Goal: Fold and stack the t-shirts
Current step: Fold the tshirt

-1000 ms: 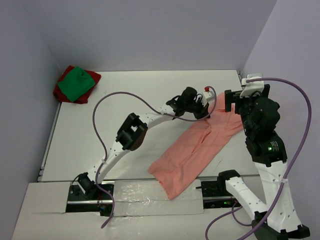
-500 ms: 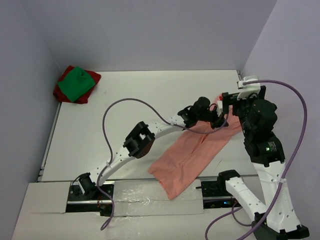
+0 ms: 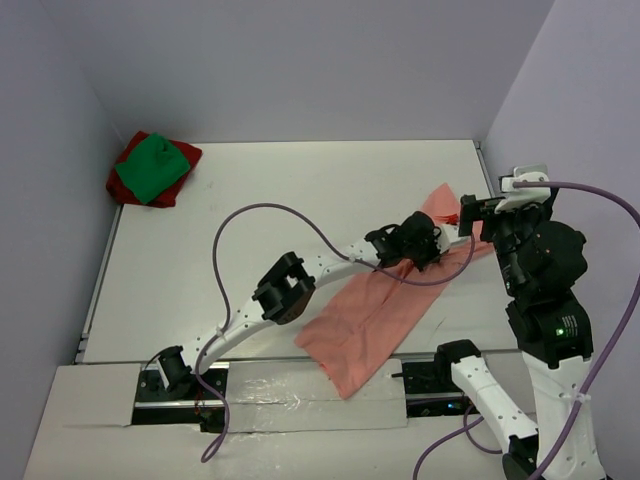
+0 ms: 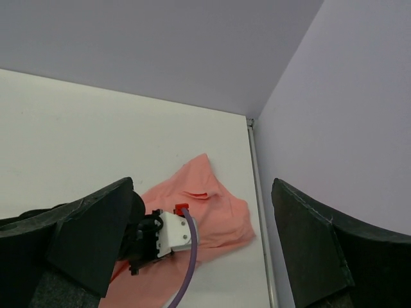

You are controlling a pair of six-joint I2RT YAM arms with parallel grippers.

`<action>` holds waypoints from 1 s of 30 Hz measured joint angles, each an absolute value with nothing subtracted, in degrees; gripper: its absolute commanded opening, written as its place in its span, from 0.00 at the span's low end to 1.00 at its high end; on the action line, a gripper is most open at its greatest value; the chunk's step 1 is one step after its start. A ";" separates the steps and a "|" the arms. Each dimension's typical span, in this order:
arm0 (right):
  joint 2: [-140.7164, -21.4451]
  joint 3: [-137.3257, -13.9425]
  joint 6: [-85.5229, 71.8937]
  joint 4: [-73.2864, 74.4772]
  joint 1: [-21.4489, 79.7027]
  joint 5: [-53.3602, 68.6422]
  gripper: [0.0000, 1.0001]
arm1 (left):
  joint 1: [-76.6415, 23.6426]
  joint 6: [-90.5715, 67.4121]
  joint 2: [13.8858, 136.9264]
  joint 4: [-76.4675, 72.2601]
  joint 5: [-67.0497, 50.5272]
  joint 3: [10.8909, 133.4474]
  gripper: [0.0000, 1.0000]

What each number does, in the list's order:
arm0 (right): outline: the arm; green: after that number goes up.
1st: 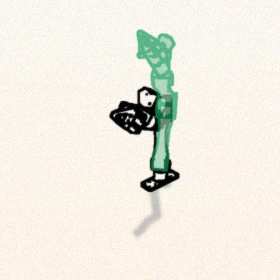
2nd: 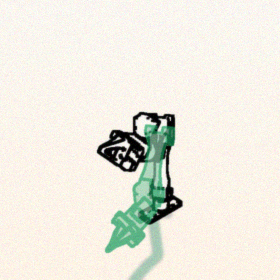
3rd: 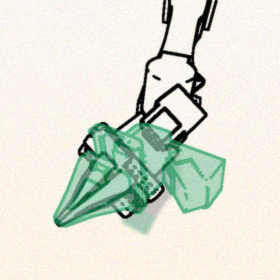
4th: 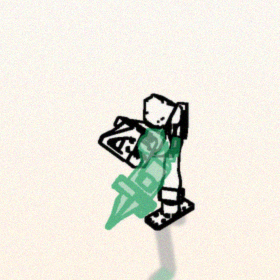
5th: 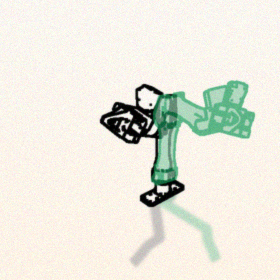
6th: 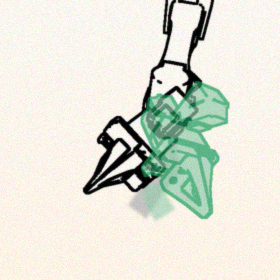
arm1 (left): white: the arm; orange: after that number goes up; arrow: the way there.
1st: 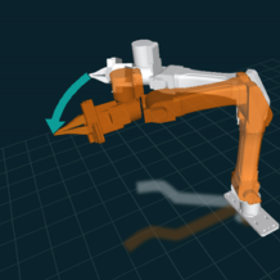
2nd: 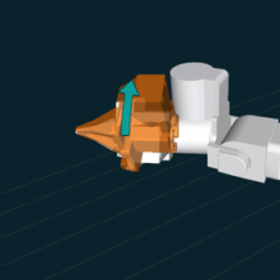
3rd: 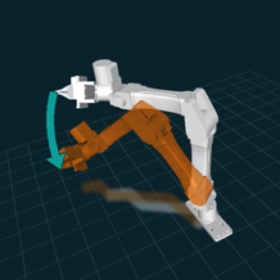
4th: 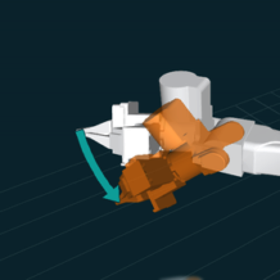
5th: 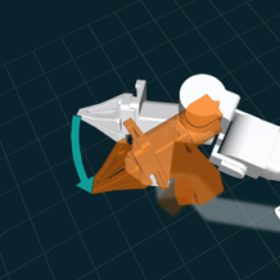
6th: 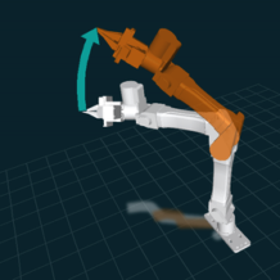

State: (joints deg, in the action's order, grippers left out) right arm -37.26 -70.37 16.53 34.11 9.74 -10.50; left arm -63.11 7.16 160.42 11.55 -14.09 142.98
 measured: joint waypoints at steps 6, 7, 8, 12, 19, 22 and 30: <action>-36.77 -72.99 16.03 35.51 9.74 -9.58 0.95 | -61.65 8.82 160.90 14.13 -7.70 144.81 0.00; -36.77 -73.30 15.90 35.70 9.74 -9.43 0.95 | -61.23 8.69 161.12 14.46 -7.42 145.32 0.00; -36.77 -73.52 15.86 35.79 9.74 -9.30 0.95 | -60.69 8.43 161.34 14.90 -7.09 145.80 0.00; -36.86 -75.18 15.25 36.73 9.74 -8.08 0.95 | -57.65 5.85 161.58 15.90 -6.79 146.50 0.00; -36.91 -77.34 13.93 37.32 9.72 -5.82 0.95 | -47.03 -4.86 161.25 17.26 -10.00 146.58 0.00; -36.91 -77.71 13.43 37.74 9.69 -4.93 0.95 | -41.69 -7.38 160.29 17.61 -9.89 145.43 0.00; -36.64 -77.67 12.88 38.41 9.69 -3.55 0.95 | -33.63 -11.20 158.50 17.82 -9.37 142.54 0.00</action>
State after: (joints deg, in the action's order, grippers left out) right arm -36.64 -77.67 12.88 38.41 9.69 -3.55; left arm -33.63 -11.20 158.50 17.82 -9.37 142.54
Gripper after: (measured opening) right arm 0.949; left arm 0.009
